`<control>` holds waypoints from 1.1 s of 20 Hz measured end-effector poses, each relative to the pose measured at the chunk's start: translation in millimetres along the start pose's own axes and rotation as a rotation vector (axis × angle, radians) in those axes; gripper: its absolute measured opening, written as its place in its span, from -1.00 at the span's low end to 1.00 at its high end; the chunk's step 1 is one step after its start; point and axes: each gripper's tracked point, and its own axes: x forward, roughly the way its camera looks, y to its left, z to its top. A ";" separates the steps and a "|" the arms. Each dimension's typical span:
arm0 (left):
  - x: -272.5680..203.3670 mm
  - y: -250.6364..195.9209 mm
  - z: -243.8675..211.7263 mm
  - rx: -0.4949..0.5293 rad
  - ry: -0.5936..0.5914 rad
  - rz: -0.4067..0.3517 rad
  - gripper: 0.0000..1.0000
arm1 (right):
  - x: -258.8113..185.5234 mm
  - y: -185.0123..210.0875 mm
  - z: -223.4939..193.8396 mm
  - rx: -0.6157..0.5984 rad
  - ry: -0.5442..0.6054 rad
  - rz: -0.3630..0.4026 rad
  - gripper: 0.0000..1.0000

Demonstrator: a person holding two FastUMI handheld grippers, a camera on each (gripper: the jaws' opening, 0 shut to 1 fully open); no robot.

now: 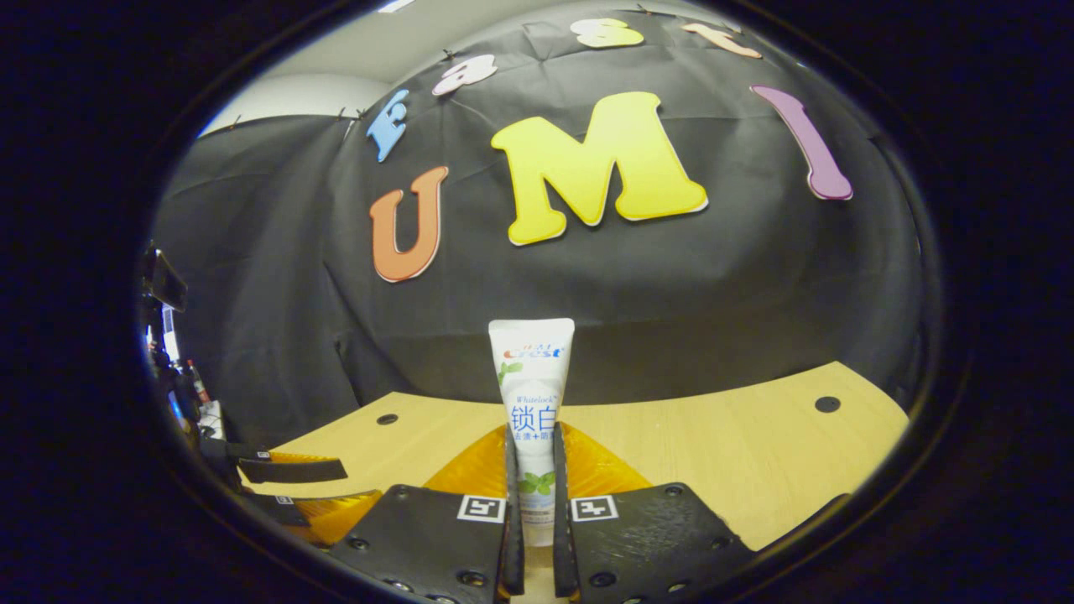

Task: Put the toothbrush and toothpaste on the desktop into the cup, then pick up the cup and place it on the coaster on the desktop.

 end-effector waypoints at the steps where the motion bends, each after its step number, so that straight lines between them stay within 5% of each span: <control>1: -2.0 4.7 -0.4 0.001 0.000 0.010 0.97 | 2.8 5.5 -0.4 -0.002 -0.012 0.014 -0.72; 22: -9.3 18.4 -15.0 0.002 0.054 0.037 0.97 | 20.8 13.4 -57.5 -0.116 0.122 0.019 -0.59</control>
